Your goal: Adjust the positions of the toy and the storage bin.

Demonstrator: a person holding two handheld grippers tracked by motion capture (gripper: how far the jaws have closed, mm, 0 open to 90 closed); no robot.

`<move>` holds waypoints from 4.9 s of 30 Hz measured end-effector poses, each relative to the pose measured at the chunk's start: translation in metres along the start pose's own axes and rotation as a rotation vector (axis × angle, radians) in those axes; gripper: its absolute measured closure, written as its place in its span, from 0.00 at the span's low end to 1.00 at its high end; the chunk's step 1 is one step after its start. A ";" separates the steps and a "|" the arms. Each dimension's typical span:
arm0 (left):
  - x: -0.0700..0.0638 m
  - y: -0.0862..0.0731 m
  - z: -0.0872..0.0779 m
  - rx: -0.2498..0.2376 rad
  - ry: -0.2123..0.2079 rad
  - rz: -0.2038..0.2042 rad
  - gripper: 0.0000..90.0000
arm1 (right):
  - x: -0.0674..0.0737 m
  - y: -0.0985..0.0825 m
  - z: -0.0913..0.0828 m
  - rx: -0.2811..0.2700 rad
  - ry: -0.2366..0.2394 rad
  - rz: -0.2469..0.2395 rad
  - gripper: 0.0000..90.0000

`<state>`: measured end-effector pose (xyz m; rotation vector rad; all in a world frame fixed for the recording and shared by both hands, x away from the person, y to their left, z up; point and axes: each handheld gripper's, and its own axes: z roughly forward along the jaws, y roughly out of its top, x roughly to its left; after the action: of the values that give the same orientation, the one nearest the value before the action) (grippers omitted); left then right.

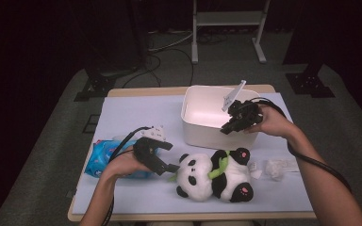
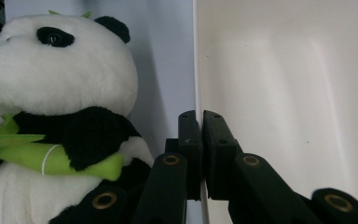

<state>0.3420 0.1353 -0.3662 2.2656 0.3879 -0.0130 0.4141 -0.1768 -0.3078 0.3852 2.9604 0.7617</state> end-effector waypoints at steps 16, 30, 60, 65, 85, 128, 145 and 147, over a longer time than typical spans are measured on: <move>-0.002 0.001 0.000 -0.001 0.000 0.003 0.11 | 0.008 -0.005 -0.003 0.002 0.014 0.008 0.95; 0.001 0.000 -0.002 -0.006 0.003 -0.004 0.11 | 0.009 -0.006 -0.003 0.004 0.031 0.012 0.95; 0.000 -0.001 -0.002 -0.007 0.014 -0.005 0.11 | 0.024 -0.014 -0.029 -0.090 0.011 0.047 0.75; 0.002 -0.003 -0.003 -0.005 0.014 -0.010 0.11 | 0.034 -0.015 -0.038 -0.101 0.003 0.042 0.71; 0.003 -0.005 -0.002 -0.001 0.007 -0.019 0.10 | 0.097 -0.028 -0.018 -0.113 0.085 -0.040 0.67; 0.005 -0.007 -0.007 -0.024 0.008 -0.026 0.10 | 0.106 -0.002 0.022 -0.009 0.045 -0.079 0.81; 0.008 -0.010 -0.007 -0.024 0.005 -0.037 0.10 | 0.104 -0.002 0.015 -0.029 0.042 -0.089 0.84; 0.009 -0.010 -0.007 -0.024 0.006 -0.036 0.10 | 0.103 -0.002 0.014 -0.032 0.060 -0.090 0.84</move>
<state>0.3469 0.1488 -0.3705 2.2352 0.4303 -0.0196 0.3157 -0.1457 -0.3209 0.2299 2.9935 0.8231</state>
